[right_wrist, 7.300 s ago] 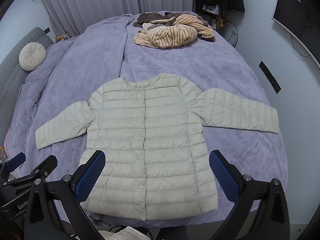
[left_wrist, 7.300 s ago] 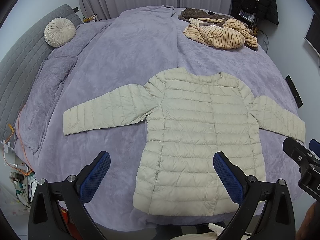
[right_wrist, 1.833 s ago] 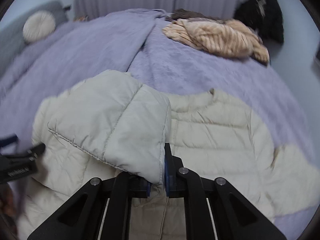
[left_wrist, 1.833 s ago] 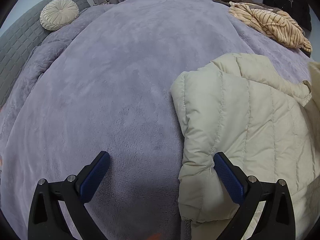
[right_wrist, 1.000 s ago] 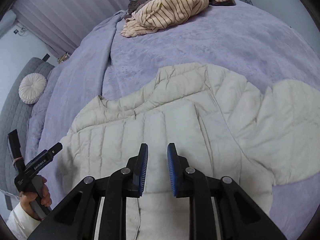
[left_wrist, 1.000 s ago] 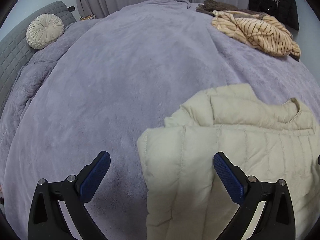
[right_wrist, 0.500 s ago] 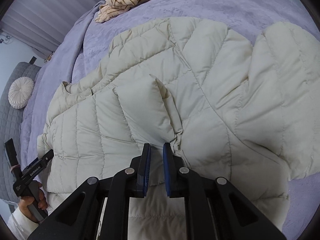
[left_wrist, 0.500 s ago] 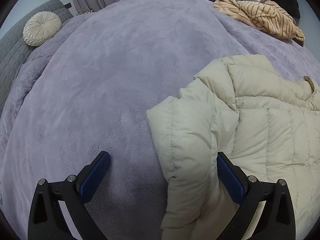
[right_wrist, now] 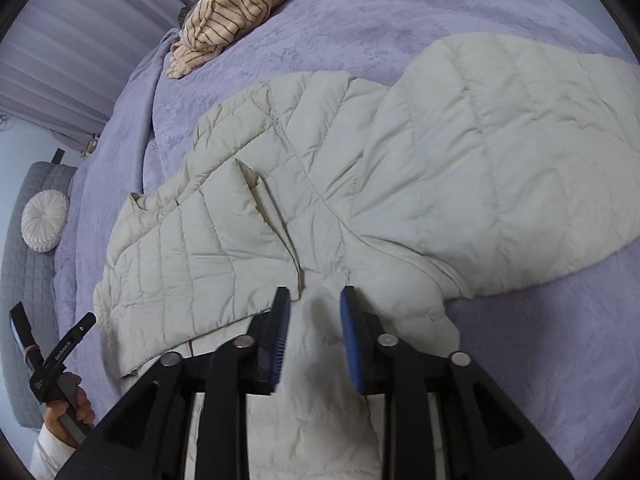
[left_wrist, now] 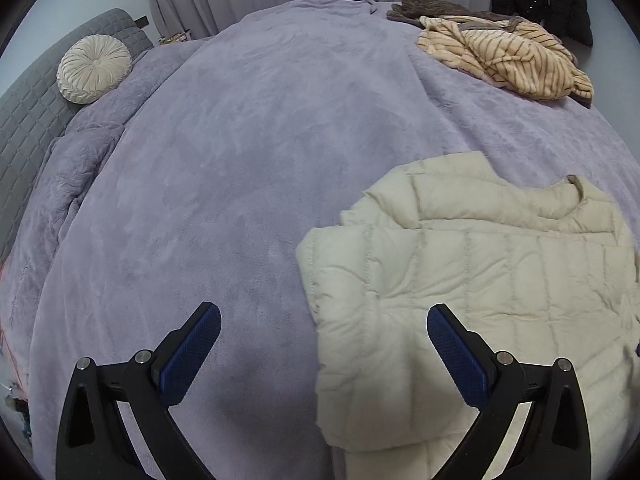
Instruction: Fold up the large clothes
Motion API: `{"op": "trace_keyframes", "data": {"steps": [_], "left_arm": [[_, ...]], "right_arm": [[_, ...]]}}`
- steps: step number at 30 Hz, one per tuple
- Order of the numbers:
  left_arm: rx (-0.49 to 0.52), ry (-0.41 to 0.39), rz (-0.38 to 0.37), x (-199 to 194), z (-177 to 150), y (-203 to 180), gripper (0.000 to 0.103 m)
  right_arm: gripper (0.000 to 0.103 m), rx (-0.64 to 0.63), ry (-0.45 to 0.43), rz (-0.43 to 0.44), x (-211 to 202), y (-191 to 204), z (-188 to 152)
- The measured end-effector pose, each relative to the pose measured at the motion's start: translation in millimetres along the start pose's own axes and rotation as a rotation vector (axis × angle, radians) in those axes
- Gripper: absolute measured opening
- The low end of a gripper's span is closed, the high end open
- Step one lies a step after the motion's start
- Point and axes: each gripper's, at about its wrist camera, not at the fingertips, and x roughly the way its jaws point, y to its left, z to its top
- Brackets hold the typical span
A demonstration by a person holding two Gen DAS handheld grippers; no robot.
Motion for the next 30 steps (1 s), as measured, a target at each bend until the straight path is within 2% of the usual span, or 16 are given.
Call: {"op": "trace_keyframes", "data": {"steps": [1, 8, 11, 14, 17, 18, 24, 30], "left_arm": [[0.007, 0.001, -0.014, -6, -1, -8, 0.103], [0.07, 0.051, -0.125, -40, -24, -86, 0.103], [0.104, 0.071, -0.163, -49, -37, -122, 0.103], [0.14, 0.082, -0.191, -56, -48, -155, 0.103], [0.178, 0.094, -0.213, -59, -56, -186, 0.103], [0.185, 0.102, -0.215, -58, -57, -194, 0.103], [0.234, 0.103, -0.241, -60, -62, -233, 0.103], [0.276, 0.112, -0.251, -58, -70, -260, 0.103]], "right_arm": [[0.057, 0.01, 0.001, 0.009, -6, -4, -3], [0.06, 0.133, 0.0, 0.046, -45, -47, -22], [0.066, 0.192, -0.02, 0.045, -62, -72, -28], [0.079, 0.248, -0.054, 0.049, -78, -98, -30], [0.081, 0.306, -0.082, 0.041, -91, -124, -30], [0.086, 0.326, -0.093, 0.038, -95, -134, -30], [0.087, 0.447, -0.154, 0.036, -109, -182, -30], [0.087, 0.493, -0.201, 0.035, -113, -211, -16]]}}
